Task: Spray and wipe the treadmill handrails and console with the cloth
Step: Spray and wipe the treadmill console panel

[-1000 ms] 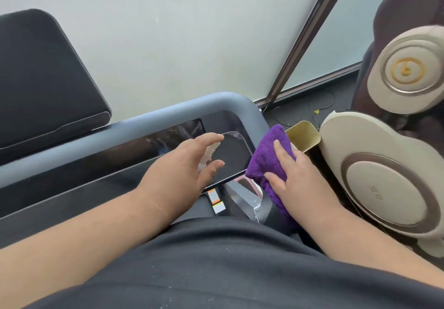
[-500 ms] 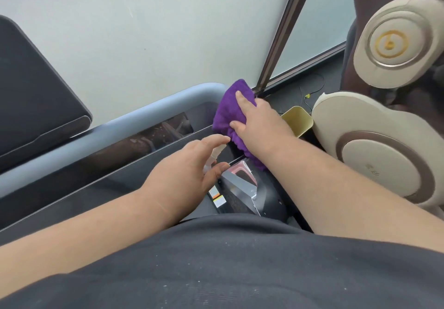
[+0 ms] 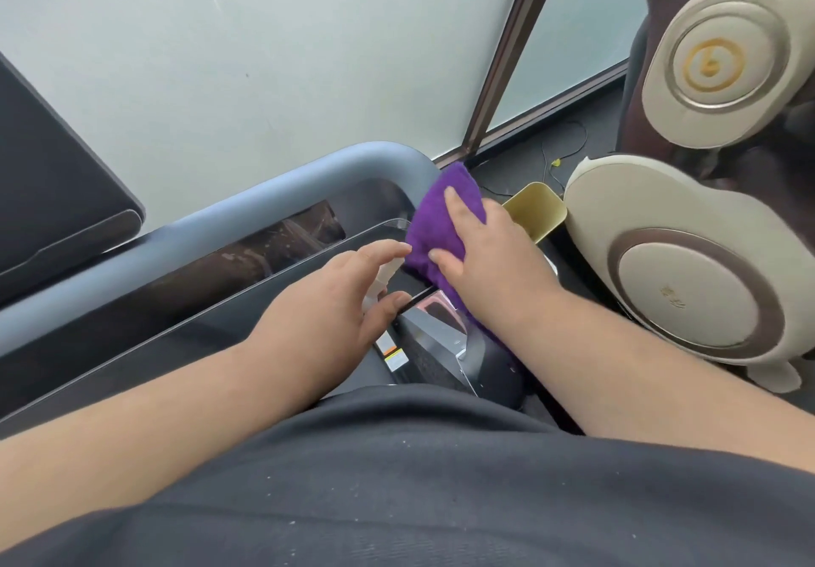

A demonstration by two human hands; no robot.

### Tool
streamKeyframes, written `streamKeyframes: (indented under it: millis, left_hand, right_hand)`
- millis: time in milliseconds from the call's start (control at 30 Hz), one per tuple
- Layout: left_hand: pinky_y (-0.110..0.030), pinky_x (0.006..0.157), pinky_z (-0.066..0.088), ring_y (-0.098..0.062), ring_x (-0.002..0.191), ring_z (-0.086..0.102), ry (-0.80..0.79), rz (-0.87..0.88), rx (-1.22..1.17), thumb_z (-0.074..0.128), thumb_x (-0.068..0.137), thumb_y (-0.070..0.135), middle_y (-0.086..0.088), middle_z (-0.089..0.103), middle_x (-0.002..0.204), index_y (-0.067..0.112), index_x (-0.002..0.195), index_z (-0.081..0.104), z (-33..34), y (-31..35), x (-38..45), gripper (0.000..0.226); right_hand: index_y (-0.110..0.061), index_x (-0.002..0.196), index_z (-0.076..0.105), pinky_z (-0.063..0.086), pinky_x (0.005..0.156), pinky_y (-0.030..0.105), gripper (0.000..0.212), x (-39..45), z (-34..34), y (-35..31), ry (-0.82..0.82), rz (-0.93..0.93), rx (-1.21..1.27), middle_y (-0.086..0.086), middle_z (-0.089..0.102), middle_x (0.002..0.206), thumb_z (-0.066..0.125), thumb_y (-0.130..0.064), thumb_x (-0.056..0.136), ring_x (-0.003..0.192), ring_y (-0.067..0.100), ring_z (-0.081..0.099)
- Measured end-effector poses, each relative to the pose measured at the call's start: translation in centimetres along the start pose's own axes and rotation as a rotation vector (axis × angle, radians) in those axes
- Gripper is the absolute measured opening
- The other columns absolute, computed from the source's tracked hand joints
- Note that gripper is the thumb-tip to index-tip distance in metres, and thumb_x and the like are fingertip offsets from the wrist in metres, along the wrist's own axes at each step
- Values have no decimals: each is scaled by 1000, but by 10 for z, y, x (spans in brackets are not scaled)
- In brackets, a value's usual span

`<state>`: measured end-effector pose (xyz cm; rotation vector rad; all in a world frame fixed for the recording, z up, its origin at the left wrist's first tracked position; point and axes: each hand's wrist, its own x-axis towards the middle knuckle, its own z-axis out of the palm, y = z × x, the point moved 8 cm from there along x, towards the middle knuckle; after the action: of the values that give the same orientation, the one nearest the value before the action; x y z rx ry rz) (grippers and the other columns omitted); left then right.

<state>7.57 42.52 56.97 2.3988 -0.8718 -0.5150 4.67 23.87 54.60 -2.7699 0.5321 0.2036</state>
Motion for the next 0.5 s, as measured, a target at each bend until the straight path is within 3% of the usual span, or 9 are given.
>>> streamKeyframes:
  millis: [200,333,500]
  left_hand:
    - [-29,72,42,-1,88,53,1,50,3,39,91,66,22,57,109,61,131,22,4,16,4,44]
    - [-31,70,45,-4,87,57,-25,96,-1,26,84,76,22,58,108,61,130,22,5,25,6,49]
    - [-28,73,40,-3,85,48,-49,88,24,42,92,63,28,48,115,61,131,22,8,21,10,44]
  right_hand:
    - [-35,157,10,40,102,44,80,49,0,-19,-50,-2,22,14,33,149,54,-54,94,126,38,46]
    - [-36,156,12,43,97,38,81,-22,1,19,-48,12,94,5,38,144,57,-55,92,124,27,47]
    - [-33,157,12,43,100,32,80,-105,11,53,-57,68,96,1,37,145,51,-58,91,116,21,47]
